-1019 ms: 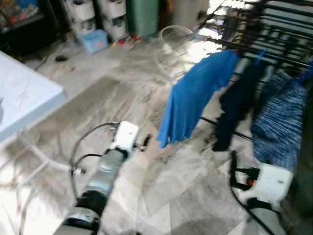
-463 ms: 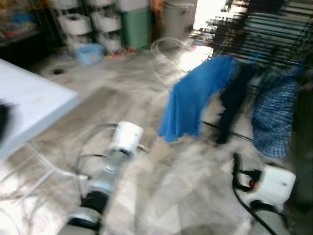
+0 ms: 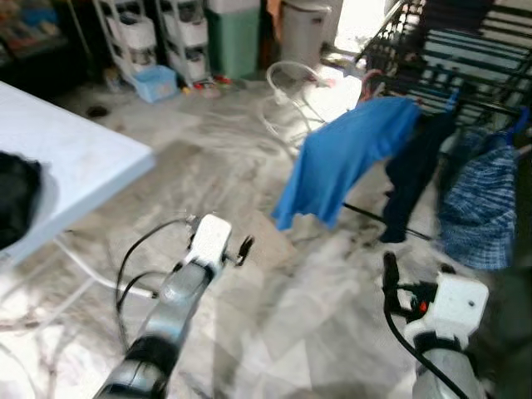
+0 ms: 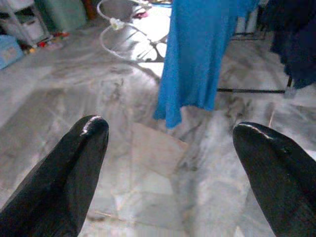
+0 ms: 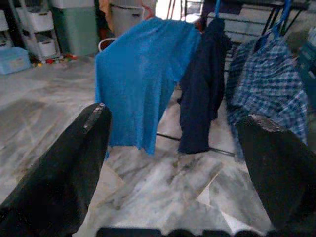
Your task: Hang hanger
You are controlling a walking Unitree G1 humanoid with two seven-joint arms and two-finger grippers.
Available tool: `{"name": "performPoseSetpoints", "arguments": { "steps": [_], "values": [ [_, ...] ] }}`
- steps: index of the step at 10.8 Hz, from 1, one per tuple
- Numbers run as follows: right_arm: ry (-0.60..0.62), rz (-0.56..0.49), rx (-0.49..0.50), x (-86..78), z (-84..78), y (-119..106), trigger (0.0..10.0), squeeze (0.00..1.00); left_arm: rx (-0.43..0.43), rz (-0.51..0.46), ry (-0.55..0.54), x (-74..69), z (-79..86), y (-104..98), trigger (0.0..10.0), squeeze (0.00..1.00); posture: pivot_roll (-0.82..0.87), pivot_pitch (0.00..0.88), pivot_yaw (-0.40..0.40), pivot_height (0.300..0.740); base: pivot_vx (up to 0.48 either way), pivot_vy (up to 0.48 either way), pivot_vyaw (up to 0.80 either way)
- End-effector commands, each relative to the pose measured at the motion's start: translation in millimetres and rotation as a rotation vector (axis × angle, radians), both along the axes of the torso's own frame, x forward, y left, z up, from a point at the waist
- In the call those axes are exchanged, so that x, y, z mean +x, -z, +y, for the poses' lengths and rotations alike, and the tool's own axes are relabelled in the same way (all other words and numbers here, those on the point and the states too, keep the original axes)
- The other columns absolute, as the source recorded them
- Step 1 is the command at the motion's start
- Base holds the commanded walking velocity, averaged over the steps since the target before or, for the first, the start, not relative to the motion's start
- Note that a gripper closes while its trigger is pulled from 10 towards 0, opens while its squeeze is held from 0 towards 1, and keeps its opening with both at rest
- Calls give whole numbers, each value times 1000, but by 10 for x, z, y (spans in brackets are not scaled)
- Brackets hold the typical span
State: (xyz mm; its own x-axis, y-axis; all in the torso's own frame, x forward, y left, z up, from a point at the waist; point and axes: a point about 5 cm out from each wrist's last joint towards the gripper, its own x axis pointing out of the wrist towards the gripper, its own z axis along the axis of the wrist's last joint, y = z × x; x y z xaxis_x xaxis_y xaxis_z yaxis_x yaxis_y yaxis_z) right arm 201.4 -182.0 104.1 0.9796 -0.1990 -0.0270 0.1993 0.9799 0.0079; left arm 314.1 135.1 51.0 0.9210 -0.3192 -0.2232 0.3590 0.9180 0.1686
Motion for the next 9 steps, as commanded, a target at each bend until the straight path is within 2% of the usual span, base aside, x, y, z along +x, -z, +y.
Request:
{"name": "performPoseSetpoints", "arguments": {
  "steps": [1, 3, 4, 5, 7, 9],
  "values": [
    [-7, 17, -8, 17, -23, 25, 10000, 0, 23, -64, -26, -54, 178, -33, 10000, 0, 35, 54, -57, 740, 0, 0, 0],
    [-47, -21, -83, 49, 3, -21, 10000, 0, 66, -149, -39, -174, 370, -68, 10000, 0, 56, 64, -69, 740, 0, 0, 0],
    [-58, -95, -93, 76, 44, -150, 10000, 0, 78, -190, -63, -172, 401, -123, 10000, 0, 62, 66, -70, 740, 0, 0, 0],
    [-74, -154, -103, 119, 93, -297, 10000, 0, 44, -225, -40, -137, 287, -204, 10000, 0, 57, 66, -66, 740, 0, 0, 0],
    [-92, -150, -123, 152, 109, -292, 10000, 0, 26, -233, -7, -107, 164, -236, 10000, 0, 47, 66, -60, 740, 0, 0, 0],
    [-81, -146, -72, 152, 106, -267, 10000, 0, 13, -206, 3, -98, 108, -222, 10000, 0, 39, 66, -49, 740, 0, 0, 0]
  ]
}}
